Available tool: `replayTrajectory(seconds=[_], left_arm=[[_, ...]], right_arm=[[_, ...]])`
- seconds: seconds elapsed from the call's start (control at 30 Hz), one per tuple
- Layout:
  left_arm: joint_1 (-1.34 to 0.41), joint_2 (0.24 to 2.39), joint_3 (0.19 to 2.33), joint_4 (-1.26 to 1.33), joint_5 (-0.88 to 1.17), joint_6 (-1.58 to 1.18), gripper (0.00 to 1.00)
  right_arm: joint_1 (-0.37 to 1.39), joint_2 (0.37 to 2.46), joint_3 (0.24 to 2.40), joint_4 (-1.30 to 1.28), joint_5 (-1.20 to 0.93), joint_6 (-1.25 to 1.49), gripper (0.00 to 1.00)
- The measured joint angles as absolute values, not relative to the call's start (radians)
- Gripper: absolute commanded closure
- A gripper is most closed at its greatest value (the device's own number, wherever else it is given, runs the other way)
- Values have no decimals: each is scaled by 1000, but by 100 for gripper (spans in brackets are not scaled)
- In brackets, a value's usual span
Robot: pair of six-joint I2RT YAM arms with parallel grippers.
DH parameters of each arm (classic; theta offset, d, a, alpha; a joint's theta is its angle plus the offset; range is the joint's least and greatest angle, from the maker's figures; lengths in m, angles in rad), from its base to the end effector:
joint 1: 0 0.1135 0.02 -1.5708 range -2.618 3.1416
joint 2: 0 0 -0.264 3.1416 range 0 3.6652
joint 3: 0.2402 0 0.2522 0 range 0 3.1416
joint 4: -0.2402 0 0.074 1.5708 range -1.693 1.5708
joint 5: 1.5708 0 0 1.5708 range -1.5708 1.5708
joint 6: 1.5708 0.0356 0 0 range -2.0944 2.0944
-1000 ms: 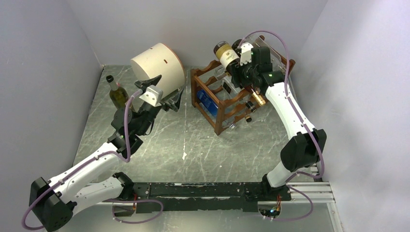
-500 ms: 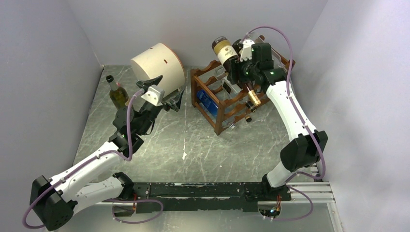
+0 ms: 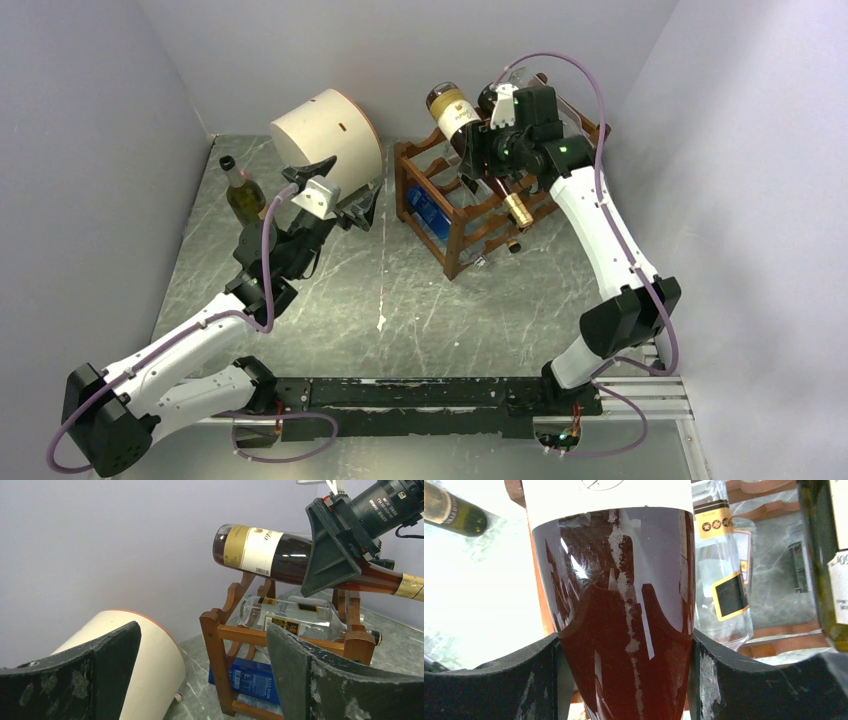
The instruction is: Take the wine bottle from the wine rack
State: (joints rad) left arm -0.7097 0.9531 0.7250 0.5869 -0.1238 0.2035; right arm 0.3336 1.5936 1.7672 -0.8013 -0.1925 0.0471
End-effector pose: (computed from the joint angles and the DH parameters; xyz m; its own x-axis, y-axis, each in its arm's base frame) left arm 0.1710 -0.1411 0.3702 0.3738 -0.0567 -0.9258 0.4936 0.8572 0.1468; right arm 0.3239 0.1194 0.4149 -0.5763 -0.1508 -0.8032 -0.4410 0.8848 0.1503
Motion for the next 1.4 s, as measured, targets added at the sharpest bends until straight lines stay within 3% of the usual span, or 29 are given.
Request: replayTrajectory(seconds=[0.33,0.67,0.97,1.4], left_arm=[[-710,951,725,587,-96,202,2],[-710,904,725,577,104,275,0],[-711,726,752,324,168,225,1],[-719,698,743,-75,376,237,5]], right_arm=[[381,1547,1767,-842,-252,164,100],[566,1532,1768,-847,-298,237,100],[618,1530,1750,-856,-387,274,100],[633,1381,1324,-646,-495,495,100]])
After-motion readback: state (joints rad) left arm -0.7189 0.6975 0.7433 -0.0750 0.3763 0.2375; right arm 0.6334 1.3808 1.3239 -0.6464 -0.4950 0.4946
